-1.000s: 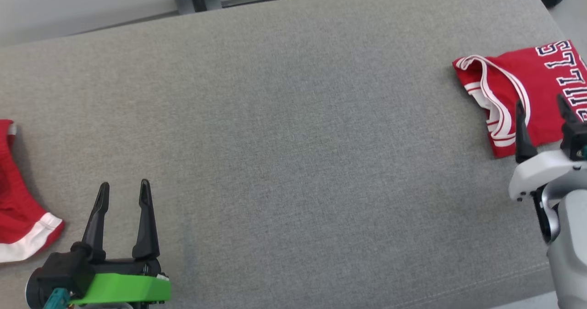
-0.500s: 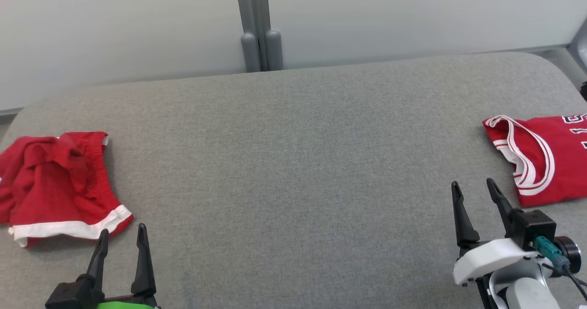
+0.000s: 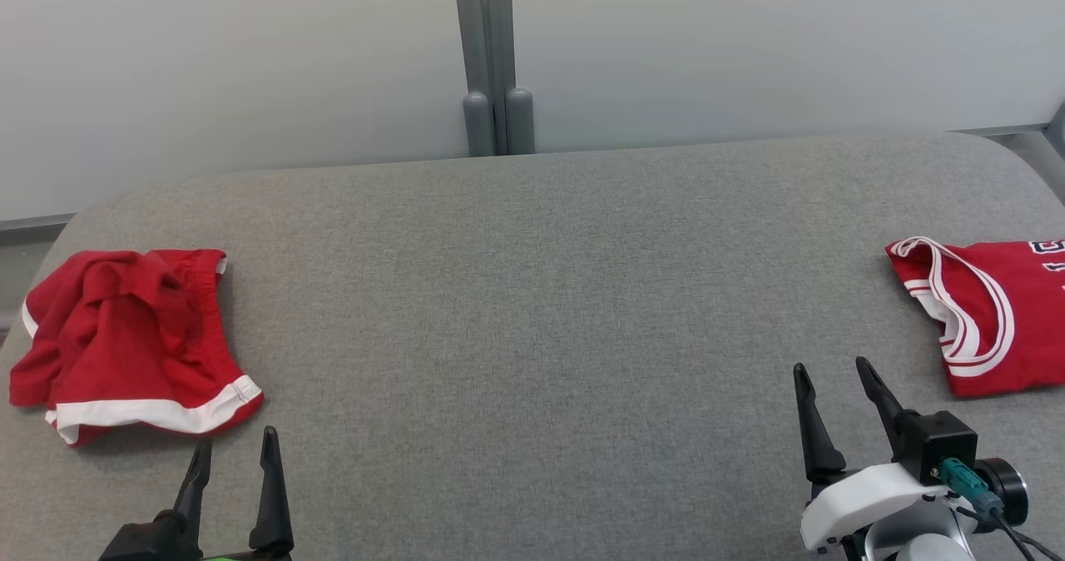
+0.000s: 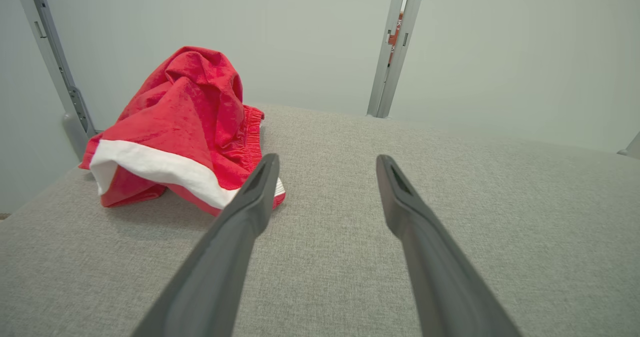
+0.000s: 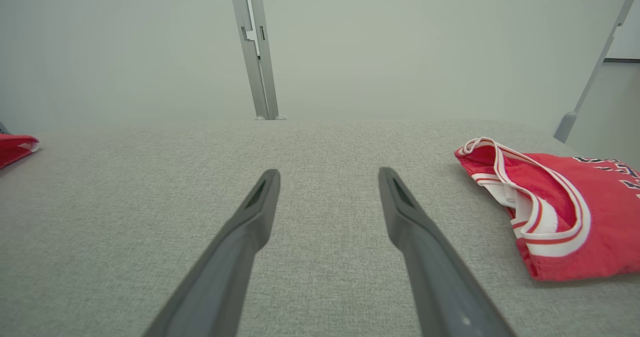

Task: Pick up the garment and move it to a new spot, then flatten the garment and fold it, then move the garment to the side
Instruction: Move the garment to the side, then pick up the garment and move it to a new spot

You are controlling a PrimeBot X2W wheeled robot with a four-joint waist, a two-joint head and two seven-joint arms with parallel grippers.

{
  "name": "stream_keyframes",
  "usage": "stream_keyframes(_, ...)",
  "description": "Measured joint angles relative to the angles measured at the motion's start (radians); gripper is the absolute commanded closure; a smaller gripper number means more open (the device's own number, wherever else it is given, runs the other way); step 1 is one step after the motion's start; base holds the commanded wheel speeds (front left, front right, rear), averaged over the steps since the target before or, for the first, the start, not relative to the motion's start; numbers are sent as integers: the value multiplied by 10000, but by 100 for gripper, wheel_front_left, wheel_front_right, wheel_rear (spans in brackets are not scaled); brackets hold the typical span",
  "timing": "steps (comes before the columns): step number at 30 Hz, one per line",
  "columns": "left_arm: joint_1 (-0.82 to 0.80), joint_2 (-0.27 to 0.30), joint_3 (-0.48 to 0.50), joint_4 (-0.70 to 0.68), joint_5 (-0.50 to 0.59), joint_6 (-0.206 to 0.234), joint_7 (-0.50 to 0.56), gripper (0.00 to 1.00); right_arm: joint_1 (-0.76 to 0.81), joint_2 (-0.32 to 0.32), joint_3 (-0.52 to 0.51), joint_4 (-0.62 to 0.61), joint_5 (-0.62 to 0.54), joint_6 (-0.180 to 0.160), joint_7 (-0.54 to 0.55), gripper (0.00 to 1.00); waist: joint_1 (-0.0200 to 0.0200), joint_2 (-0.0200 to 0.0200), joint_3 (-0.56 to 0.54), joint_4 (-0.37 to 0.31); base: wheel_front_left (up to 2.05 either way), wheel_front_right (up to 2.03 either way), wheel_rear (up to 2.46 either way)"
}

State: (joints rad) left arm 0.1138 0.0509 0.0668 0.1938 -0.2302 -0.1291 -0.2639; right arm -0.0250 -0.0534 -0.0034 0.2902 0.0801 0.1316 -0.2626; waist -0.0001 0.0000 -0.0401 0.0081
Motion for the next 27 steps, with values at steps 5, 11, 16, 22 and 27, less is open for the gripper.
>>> stream_keyframes(5,-7,-2,-65,-12,-33,0,0,0,2,17,10,27,-50,0,0,0,0,0,77,-13,0,0,0)
stream_keyframes(11,-11,-4,-150,-44,-61,0,0,0,2,27,12,33,-63,0,0,0,0,0,102,37,0,0,0)
stream_keyframes(16,-10,-4,-138,-140,-125,0,0,0,2,27,33,119,-44,0,0,0,0,0,89,71,0,0,0)
stream_keyframes(22,-8,-10,-63,-123,-196,0,0,0,64,38,33,138,2,0,0,0,0,0,61,314,0,0,0)
stream_keyframes(27,24,-17,29,-113,-151,0,0,0,229,38,4,4,58,0,-2,0,0,0,31,778,0,0,0)
